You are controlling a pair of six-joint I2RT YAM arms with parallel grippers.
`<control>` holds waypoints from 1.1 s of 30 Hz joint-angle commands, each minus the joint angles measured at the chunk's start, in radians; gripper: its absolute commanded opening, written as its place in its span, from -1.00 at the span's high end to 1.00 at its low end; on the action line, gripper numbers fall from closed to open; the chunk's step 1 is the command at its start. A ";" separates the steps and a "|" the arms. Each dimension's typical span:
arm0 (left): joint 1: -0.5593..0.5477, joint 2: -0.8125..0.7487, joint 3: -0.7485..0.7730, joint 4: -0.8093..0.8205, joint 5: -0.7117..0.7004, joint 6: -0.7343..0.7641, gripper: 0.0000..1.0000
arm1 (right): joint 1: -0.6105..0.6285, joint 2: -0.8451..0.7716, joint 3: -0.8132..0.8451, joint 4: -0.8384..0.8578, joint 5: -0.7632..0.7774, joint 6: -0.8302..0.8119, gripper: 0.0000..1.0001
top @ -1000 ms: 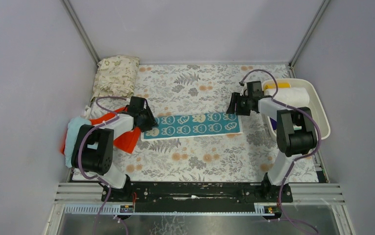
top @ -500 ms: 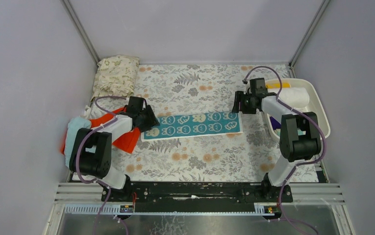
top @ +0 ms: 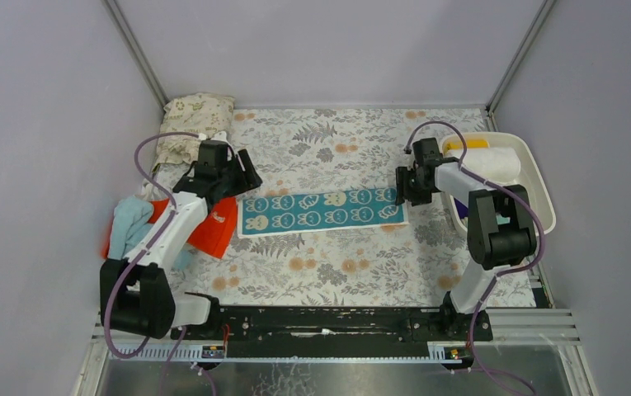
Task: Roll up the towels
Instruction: Fold the towel at the center of the board.
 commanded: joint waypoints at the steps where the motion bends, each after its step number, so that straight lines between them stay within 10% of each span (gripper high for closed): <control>1: 0.006 -0.070 0.037 -0.073 -0.113 0.088 -0.31 | 0.023 0.034 0.017 -0.036 0.033 -0.013 -0.13; 13: 0.012 -0.154 -0.011 -0.065 -0.269 0.070 -1.00 | 0.055 0.154 0.012 -0.128 0.100 0.001 0.02; 33: 0.013 -0.214 -0.039 -0.043 -0.080 0.079 -1.00 | -0.030 0.149 0.243 -0.286 0.511 -0.080 0.96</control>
